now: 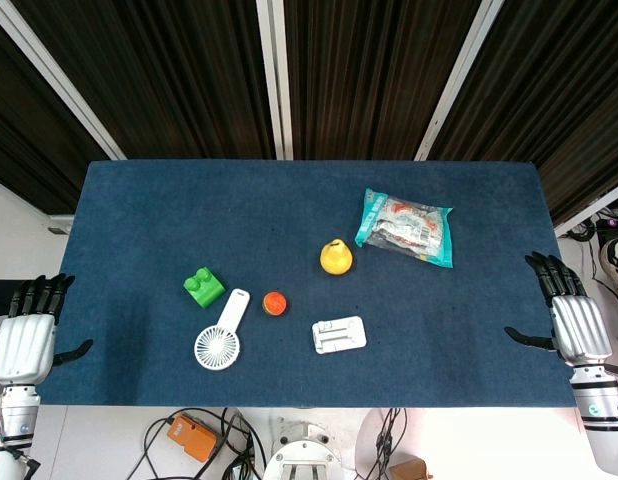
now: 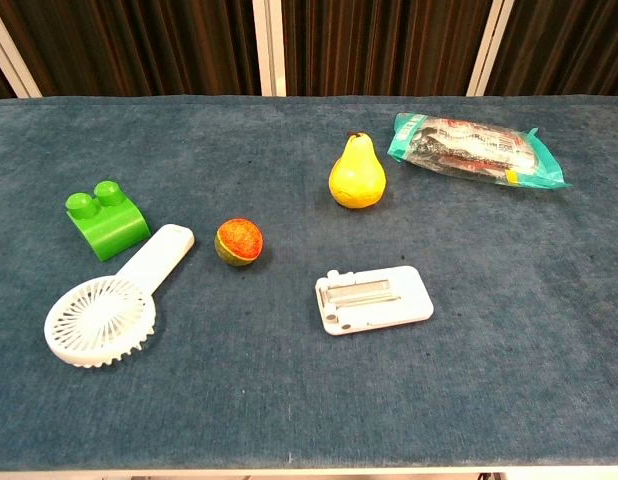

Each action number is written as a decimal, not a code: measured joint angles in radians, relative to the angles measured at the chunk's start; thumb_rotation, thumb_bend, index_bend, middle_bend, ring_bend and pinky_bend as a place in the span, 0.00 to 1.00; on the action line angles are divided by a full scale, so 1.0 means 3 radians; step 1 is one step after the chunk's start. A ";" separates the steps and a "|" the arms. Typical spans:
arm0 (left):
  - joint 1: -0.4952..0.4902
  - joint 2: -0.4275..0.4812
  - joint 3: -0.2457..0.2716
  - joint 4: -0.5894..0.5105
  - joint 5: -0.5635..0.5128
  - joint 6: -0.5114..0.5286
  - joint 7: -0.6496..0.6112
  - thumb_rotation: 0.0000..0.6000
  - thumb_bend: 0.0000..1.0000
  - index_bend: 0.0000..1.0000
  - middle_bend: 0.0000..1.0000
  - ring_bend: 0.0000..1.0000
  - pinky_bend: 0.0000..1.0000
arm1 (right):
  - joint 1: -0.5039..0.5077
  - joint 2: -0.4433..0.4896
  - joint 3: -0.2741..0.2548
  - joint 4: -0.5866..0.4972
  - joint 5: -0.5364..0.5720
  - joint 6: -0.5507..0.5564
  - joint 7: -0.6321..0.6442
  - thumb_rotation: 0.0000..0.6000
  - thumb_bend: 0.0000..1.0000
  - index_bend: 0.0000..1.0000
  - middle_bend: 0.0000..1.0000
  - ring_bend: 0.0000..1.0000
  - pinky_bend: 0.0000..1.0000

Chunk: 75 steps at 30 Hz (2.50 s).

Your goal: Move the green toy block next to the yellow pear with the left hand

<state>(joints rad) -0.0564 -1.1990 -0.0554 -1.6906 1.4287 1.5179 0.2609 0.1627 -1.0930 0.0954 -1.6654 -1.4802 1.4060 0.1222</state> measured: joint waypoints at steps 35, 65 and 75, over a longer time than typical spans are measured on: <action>-0.1651 -0.0691 -0.0151 0.0849 0.0412 -0.1830 0.0383 1.00 0.01 0.12 0.07 0.03 0.09 | -0.0093 0.0140 0.0016 -0.0152 -0.0025 0.0183 -0.0087 1.00 0.13 0.13 0.13 0.00 0.15; -0.2161 -0.0831 -0.0136 0.1209 -0.0020 -0.2298 0.0759 1.00 0.28 0.46 0.46 0.42 0.53 | -0.0097 0.0095 0.0008 -0.0140 0.0050 0.0103 -0.0124 1.00 0.13 0.13 0.13 0.00 0.15; -0.2681 -0.1047 -0.0462 0.1279 -0.0189 -0.2522 0.0819 1.00 0.28 0.46 0.46 0.42 0.53 | -0.0122 0.0115 0.0008 -0.0144 0.0059 0.0127 -0.0126 1.00 0.13 0.13 0.13 0.00 0.15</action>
<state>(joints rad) -0.8609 -1.5132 -0.1941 -1.3071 1.3719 0.7612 0.5066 0.1262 -1.0585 0.0978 -1.7086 -1.4624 1.4441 0.0844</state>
